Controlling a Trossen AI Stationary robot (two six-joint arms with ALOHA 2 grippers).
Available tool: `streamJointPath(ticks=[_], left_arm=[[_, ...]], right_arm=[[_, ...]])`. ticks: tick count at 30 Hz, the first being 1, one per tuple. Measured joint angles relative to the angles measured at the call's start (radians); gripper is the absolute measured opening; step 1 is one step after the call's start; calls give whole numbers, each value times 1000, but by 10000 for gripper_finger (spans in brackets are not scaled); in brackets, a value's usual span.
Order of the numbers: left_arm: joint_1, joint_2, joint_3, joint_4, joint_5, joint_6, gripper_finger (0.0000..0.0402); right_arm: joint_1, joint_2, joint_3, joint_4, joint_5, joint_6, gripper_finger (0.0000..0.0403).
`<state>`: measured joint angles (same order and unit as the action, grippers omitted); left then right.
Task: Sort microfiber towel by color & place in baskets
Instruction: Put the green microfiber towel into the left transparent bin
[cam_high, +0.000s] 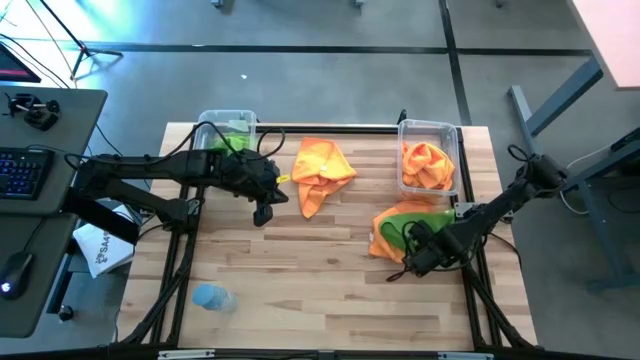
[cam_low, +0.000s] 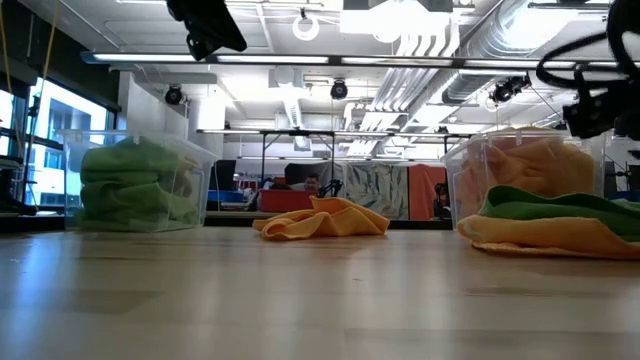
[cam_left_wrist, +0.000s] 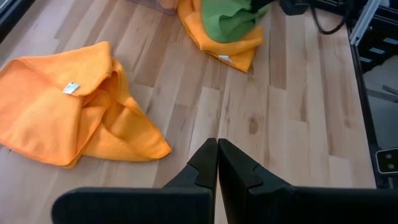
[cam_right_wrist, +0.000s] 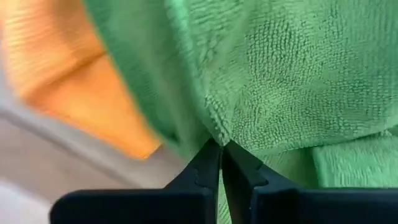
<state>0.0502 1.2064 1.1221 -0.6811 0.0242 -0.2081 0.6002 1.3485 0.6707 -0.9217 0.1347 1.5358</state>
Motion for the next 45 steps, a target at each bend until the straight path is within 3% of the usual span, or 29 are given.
streamJointPath(ticks=[3, 7, 14, 19, 25, 30, 34, 38, 45], left_arm=[[0, 0, 0, 0, 0, 0, 0], [0, 0, 0, 0, 0, 0, 0], [1, 0, 0, 1, -1, 11, 0], [2, 0, 0, 76, -10, 59, 0], [3, 0, 0, 299, -12, 133, 0], [3, 0, 0, 468, -14, 191, 0], [3, 0, 0, 564, -14, 227, 1], [3, 0, 0, 614, -14, 223, 15], [15, 0, 0, 634, -14, 187, 74]], right_arm=[[12, -2, 70, -75, -11, -23, 4], [36, -2, 235, -325, 49, -16, 2], [53, -3, 615, -645, 379, -39, 1], [35, -4, 834, -646, 648, -222, 1], [-65, -3, 1002, -550, 782, -541, 0], [-180, -3, 1051, -242, 754, -947, 0], [-267, 3, 1051, -8, 652, -1224, 0], [-353, 32, 1050, 113, 536, -1350, 0], [-466, 122, 1050, 260, 282, -1462, 0]])
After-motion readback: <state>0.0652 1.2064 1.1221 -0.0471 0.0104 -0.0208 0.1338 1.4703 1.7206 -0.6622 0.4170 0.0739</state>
